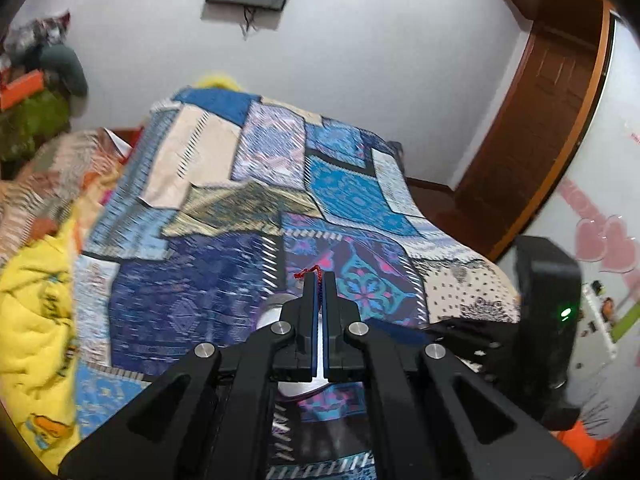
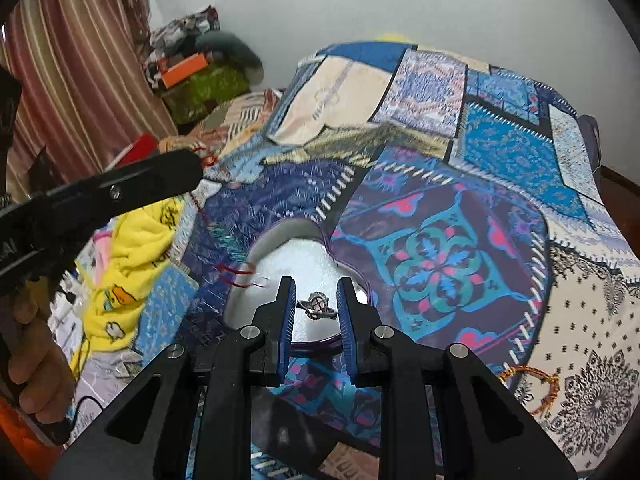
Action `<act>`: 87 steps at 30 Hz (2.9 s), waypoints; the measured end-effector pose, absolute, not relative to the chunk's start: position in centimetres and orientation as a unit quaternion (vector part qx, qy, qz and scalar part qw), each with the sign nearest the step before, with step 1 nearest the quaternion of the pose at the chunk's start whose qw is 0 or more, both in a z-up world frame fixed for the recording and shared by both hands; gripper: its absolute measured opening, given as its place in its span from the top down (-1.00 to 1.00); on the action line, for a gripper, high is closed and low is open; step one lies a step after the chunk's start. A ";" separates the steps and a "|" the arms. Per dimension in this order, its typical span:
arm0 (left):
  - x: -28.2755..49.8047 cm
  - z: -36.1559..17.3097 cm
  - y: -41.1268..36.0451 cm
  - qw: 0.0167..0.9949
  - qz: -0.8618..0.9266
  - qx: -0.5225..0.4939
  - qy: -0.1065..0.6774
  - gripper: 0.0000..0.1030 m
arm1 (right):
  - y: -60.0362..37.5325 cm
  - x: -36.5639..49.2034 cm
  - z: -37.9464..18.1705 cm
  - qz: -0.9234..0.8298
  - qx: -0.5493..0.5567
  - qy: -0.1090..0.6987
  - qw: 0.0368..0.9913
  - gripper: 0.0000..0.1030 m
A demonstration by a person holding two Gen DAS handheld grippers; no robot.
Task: Organize jewelry
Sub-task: 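Carry the silver ring with the right gripper over the heart tin, then lower the ring onto the white foam and open the right gripper, then move both tools back toward the remaining rings and bracelet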
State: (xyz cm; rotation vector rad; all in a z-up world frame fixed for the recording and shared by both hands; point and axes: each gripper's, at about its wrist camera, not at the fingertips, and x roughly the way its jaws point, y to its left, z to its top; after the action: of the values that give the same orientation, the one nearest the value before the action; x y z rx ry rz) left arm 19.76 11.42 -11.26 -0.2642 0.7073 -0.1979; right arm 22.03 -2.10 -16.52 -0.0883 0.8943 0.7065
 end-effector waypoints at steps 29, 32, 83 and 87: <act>20.5 -14.1 9.6 0.920 -0.061 -0.053 0.383 0.16 | -3.5 20.6 -15.4 0.298 -0.084 0.401 0.862 0.30; 19.5 -12.6 9.0 0.928 -0.052 -0.038 0.367 0.09 | -4.4 20.1 -14.6 0.285 -0.084 0.389 0.872 0.04; 19.8 -21.1 -3.6 0.863 -0.130 -0.038 0.487 0.00 | -22.5 20.8 -18.5 0.190 -0.060 0.451 0.870 -0.02; 20.6 -22.0 -4.1 0.857 -0.141 -0.033 0.495 0.28 | -21.7 21.6 -19.6 0.206 -0.066 0.463 0.860 -0.02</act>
State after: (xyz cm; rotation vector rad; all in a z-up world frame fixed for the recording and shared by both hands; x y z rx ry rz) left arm 20.57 -4.09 -21.99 -0.0686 1.0413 -0.2958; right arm 21.58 -21.73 -19.56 -0.1392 0.9709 0.4320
